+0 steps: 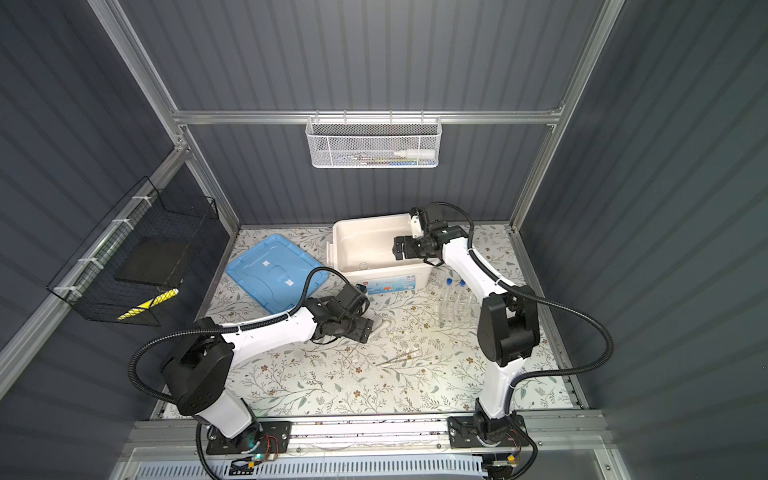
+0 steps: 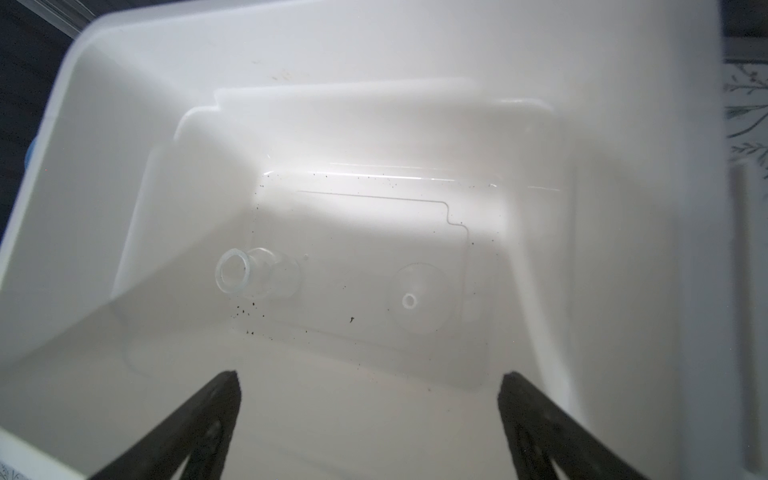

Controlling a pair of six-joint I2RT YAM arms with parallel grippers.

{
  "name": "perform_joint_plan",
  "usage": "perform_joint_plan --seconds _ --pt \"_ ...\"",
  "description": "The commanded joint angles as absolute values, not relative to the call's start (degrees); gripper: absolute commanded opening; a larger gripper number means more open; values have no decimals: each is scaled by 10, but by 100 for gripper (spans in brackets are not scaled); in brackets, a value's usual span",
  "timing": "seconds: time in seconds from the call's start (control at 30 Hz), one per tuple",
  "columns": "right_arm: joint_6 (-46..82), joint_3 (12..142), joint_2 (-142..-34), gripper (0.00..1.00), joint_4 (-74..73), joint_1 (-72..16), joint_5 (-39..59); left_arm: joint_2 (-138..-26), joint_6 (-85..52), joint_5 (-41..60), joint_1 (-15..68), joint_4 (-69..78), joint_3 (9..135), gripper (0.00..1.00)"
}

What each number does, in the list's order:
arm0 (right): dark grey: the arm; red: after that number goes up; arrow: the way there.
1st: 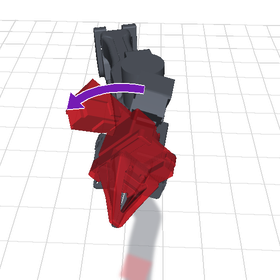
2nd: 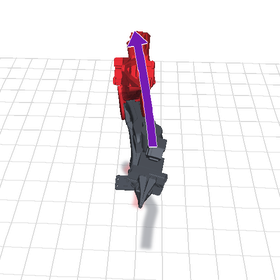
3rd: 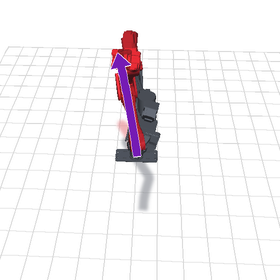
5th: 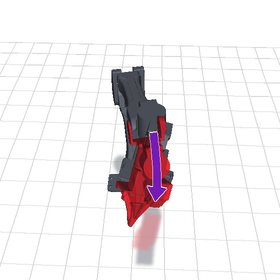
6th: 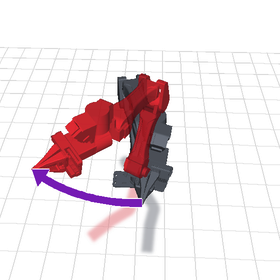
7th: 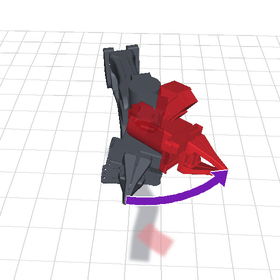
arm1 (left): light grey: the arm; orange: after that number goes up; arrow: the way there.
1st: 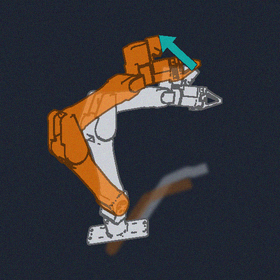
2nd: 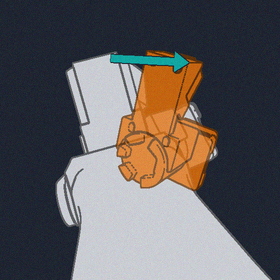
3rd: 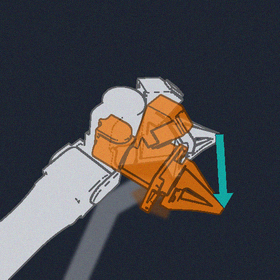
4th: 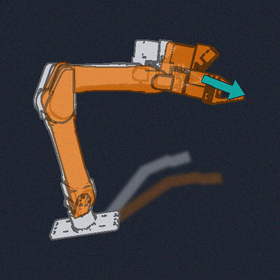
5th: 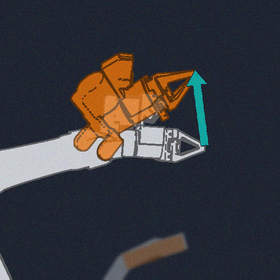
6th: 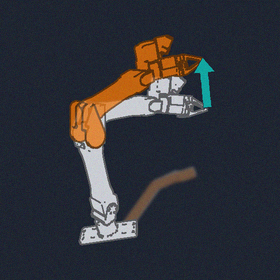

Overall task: Organize the chemistry lab equipment
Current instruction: 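Open the right gripper to release the glass item while left closes on the funnel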

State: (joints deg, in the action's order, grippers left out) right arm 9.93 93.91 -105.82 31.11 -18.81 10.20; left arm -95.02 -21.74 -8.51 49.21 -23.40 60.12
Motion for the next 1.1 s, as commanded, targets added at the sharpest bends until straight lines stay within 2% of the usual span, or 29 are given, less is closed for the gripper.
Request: perform_joint_plan --seconds 0.0,1.07 --pt "107 915 -1030 99 274 -185 103 -966 -226 -79 495 -231 619 81" --pt "105 837 -971 99 239 -183 88 -1004 -222 -78 495 -234 638 59"
